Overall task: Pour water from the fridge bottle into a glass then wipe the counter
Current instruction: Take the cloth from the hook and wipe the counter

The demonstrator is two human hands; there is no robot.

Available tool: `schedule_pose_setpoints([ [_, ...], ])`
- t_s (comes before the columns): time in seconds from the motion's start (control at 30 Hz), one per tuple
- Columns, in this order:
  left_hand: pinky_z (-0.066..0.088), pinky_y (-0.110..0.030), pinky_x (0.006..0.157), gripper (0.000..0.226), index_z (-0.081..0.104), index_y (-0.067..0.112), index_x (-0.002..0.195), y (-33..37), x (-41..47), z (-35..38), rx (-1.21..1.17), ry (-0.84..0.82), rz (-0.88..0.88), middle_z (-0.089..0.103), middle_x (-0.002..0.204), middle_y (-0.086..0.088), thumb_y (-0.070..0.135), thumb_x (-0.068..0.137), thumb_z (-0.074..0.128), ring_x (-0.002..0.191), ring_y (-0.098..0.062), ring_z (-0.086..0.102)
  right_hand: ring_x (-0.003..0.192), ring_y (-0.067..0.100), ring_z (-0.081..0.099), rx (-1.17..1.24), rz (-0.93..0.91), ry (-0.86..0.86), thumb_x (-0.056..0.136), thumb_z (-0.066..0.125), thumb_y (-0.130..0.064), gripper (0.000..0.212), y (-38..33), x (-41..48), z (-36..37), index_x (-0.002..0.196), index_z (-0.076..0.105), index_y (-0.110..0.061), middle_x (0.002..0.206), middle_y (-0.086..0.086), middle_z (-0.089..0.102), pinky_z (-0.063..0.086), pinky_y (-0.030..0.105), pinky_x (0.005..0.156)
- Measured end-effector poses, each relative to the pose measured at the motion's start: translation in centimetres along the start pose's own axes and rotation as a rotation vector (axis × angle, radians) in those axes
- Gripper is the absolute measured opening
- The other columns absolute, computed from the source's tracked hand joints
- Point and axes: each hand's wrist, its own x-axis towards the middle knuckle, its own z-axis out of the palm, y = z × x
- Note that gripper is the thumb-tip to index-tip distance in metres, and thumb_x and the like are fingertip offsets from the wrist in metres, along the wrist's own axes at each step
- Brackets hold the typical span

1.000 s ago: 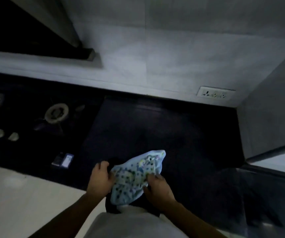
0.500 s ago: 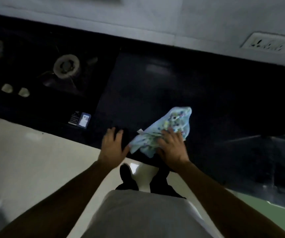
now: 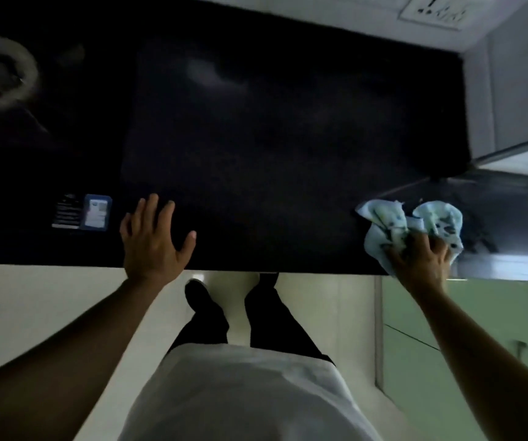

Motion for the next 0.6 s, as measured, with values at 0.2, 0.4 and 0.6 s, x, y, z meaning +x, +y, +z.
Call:
schedule_pose_setpoints([
  [0.2,0.033,-0.052,0.104,0.059,0.053,0.015,0.131,0.5,1.1,0.3,-0.071,0.131,-0.175,0.049,0.147,-0.016,0.055,0.088,0.053,0.13,-0.041,0.045,0.138,0.044,0.027,0.253,0.403,0.069,0.072,0.039,-0.048,0.083,1.8,2.6,-1.0,0.142,0.041,-0.003,0.145,0.035,0.033,0.02,0.047,0.116],
  [0.4,0.033,-0.049,0.103,0.053,0.053,0.014,0.13,0.7,1.0,1.0,0.046,0.171,-0.158,0.049,0.144,-0.016,0.049,0.091,0.052,0.125,-0.038,0.045,0.147,0.046,0.014,0.151,0.554,0.151,0.081,0.037,-0.066,0.089,1.6,9.0,0.1,0.147,0.034,-0.007,0.155,0.03,0.025,0.007,0.058,0.118],
  [0.6,0.033,-0.053,0.105,0.053,0.05,0.012,0.13,1.0,1.0,0.7,0.05,0.148,-0.172,0.047,0.145,-0.017,0.047,0.09,0.05,0.127,-0.037,0.042,0.141,0.047,0.028,0.011,-0.571,0.076,0.083,0.047,-0.059,0.078,-17.2,5.2,6.2,0.142,0.045,-0.008,0.151,0.029,0.034,0.013,0.06,0.116],
])
